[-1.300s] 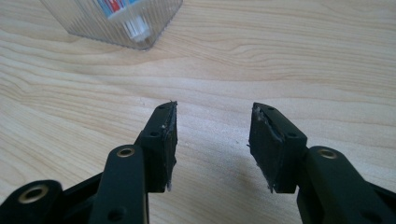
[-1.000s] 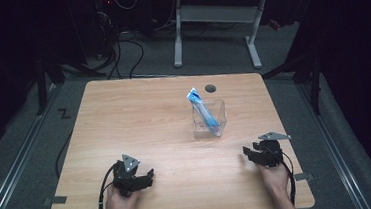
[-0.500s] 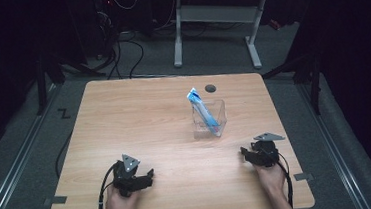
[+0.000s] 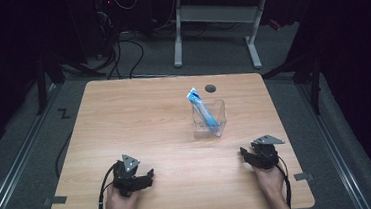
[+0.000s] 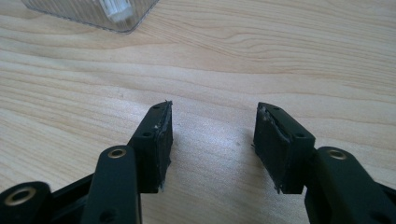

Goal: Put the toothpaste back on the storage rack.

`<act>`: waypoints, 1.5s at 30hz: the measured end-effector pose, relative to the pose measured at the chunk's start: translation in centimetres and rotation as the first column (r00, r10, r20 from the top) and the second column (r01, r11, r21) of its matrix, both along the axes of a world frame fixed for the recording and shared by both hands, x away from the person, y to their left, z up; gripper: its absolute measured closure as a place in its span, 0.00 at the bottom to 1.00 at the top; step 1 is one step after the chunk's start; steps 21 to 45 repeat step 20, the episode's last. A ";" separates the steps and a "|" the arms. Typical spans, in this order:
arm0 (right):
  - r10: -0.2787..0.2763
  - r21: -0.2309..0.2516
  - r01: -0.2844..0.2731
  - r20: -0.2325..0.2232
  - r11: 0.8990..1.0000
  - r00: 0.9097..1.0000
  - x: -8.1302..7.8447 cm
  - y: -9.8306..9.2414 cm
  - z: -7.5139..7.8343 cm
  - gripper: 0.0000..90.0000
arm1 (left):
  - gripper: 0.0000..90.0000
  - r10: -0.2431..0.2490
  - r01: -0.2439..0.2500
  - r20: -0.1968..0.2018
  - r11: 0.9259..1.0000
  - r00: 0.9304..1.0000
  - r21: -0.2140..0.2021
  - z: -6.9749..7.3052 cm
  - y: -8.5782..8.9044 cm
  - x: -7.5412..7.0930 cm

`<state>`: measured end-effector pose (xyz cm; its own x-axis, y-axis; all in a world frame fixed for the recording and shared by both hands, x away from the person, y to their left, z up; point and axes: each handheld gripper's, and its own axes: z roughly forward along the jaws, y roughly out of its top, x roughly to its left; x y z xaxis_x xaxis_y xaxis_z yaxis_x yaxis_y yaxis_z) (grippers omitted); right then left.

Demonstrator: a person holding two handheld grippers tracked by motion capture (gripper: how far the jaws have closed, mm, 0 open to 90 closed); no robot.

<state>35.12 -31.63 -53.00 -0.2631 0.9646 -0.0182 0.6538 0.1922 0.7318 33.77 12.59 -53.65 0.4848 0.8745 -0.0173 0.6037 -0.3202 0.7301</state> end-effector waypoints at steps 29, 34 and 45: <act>0.017 0.001 -0.017 -0.002 1.000 1.000 0.0 0.1 -0.1 0.45 | 0.19 0.000 0.000 0.000 1.000 1.000 0.000 0.0 0.0 0.0; 0.017 0.001 -0.017 -0.002 1.000 1.000 0.0 0.1 -0.1 0.45 | 0.19 0.000 0.000 0.000 1.000 1.000 0.000 0.0 0.0 0.0; 0.017 0.001 -0.017 -0.002 1.000 1.000 0.0 0.1 -0.1 0.45 | 0.19 0.000 0.000 0.000 1.000 1.000 0.000 0.0 0.0 0.0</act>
